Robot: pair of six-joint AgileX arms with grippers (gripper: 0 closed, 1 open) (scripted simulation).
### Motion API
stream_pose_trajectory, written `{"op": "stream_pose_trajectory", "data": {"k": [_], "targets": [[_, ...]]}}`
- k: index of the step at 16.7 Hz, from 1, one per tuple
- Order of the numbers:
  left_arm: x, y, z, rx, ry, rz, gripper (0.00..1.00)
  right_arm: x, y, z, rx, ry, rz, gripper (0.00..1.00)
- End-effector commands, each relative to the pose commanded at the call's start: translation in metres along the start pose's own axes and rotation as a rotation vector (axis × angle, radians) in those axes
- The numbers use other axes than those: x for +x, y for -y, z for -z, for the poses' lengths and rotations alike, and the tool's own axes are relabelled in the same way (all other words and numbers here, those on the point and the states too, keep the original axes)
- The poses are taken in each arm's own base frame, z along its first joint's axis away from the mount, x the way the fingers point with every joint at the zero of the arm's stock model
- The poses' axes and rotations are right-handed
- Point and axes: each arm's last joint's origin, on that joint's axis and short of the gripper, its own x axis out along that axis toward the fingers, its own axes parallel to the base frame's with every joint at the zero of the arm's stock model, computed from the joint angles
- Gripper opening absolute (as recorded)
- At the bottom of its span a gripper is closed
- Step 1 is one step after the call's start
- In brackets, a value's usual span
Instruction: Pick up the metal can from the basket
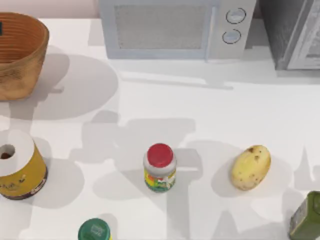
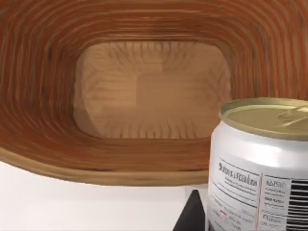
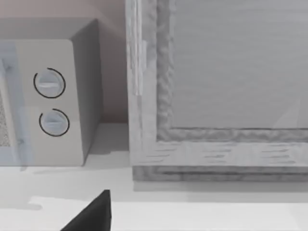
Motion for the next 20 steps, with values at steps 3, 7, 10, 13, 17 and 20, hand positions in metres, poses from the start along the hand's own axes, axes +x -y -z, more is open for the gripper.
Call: {"op": "stream_pose_trajectory", "data": {"k": [3,7,10,13,17,20], "targets": [[-0.025,0.007,0.031,-0.005,0.095,-0.007,0.0,0.0,0.0,0.0,0.0,0.0,0.0,1.0],[-0.053,0.014,0.068,-0.017,0.253,-0.019,0.0,0.0,0.0,0.0,0.0,0.0,0.0,1.0],[-0.069,0.021,0.111,-0.026,0.372,-0.023,0.0,0.0,0.0,0.0,0.0,0.0,0.0,1.0],[-0.07,0.027,0.167,-0.031,0.516,-0.026,0.0,0.0,0.0,0.0,0.0,0.0,0.0,1.0],[-0.049,0.033,0.224,-0.035,0.725,-0.025,0.0,0.0,0.0,0.0,0.0,0.0,0.0,1.0],[-0.032,0.036,0.248,-0.038,0.852,-0.016,0.0,0.0,0.0,0.0,0.0,0.0,0.0,1.0]]}}
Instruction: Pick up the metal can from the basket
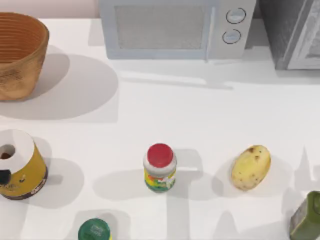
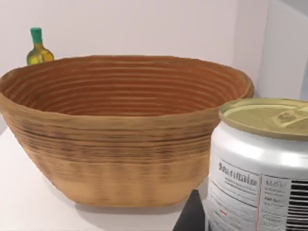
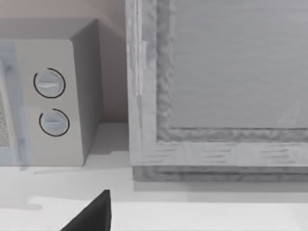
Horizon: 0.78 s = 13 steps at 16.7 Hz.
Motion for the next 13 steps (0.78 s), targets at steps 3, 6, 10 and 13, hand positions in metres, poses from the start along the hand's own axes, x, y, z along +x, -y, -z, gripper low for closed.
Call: {"op": "stream_pose_trajectory", "data": {"k": [3,6,10,13], "targets": [[-0.001,0.002,0.016,-0.002,0.064,0.015,0.0,0.0,0.0,0.0,0.0,0.0,0.0,1.0],[-0.001,0.002,0.018,-0.002,0.072,0.018,0.0,0.0,0.0,0.0,0.0,0.0,0.0,1.0],[0.0,0.002,0.018,0.0,0.066,0.014,0.0,0.0,0.0,0.0,0.0,0.0,0.0,1.0],[0.0,0.003,0.007,-0.001,0.08,0.051,0.0,0.0,0.0,0.0,0.0,0.0,0.0,1.0]]}}
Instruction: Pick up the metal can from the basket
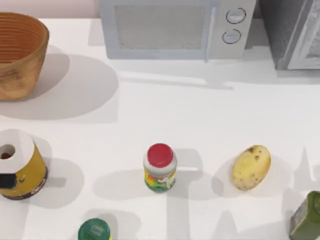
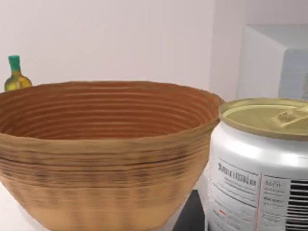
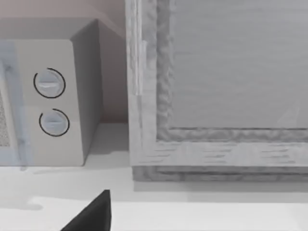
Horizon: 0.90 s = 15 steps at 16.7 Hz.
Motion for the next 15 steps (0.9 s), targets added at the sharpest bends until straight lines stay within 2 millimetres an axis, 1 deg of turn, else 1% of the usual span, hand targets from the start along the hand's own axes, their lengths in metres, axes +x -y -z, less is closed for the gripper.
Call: {"op": "stream_pose_trajectory", "data": {"k": [2,4,7,9,11,13,15], "targets": [[0.004,0.003,-0.016,-0.003,0.016,0.059,0.0,0.0,0.0,0.0,0.0,0.0,0.0,1.0],[0.012,0.007,-0.036,-0.006,0.031,0.146,0.0,0.0,0.0,0.0,0.0,0.0,0.0,1.0],[0.036,0.017,-0.069,-0.01,0.048,0.313,0.0,0.0,0.0,0.0,0.0,0.0,0.0,1.0],[0.062,0.026,-0.088,-0.011,0.055,0.445,0.0,0.0,0.0,0.0,0.0,0.0,0.0,1.0],[0.095,0.039,-0.102,-0.011,0.06,0.585,0.0,0.0,0.0,0.0,0.0,0.0,0.0,1.0],[0.133,0.054,-0.107,-0.008,0.063,0.731,0.0,0.0,0.0,0.0,0.0,0.0,0.0,1.0],[0.174,0.072,-0.1,-0.004,0.064,0.878,0.0,0.0,0.0,0.0,0.0,0.0,0.0,1.0]]}}
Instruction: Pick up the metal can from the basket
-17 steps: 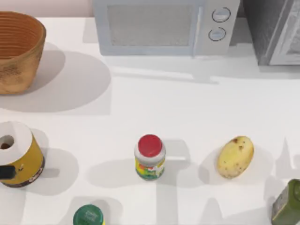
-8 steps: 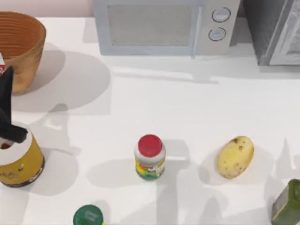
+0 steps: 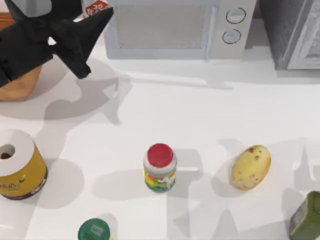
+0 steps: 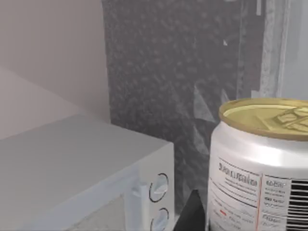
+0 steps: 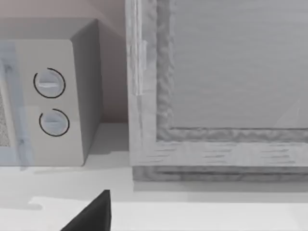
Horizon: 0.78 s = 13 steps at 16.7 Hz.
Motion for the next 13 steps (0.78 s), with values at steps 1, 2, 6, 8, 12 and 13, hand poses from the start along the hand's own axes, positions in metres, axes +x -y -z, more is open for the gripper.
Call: {"op": "stream_pose_trajectory", "data": {"k": [1,2,6,8,12,13], "targets": [[0.02,-0.009,0.009,0.0,-0.001,0.072,0.0,0.0,0.0,0.0,0.0,0.0,0.0,1.0],[0.039,-0.018,0.022,0.0,-0.002,0.143,0.0,0.0,0.0,0.0,0.0,0.0,0.0,1.0],[0.102,-0.043,0.096,-0.002,-0.011,0.403,0.0,0.0,0.0,0.0,0.0,0.0,0.0,1.0],[0.12,-0.051,0.14,-0.005,-0.016,0.511,0.0,0.0,0.0,0.0,0.0,0.0,0.0,1.0],[0.126,-0.06,0.22,-0.02,-0.031,0.653,0.0,0.0,0.0,0.0,0.0,0.0,0.0,1.0],[0.123,-0.063,0.235,-0.026,-0.035,0.671,0.0,0.0,0.0,0.0,0.0,0.0,0.0,1.0]]}}
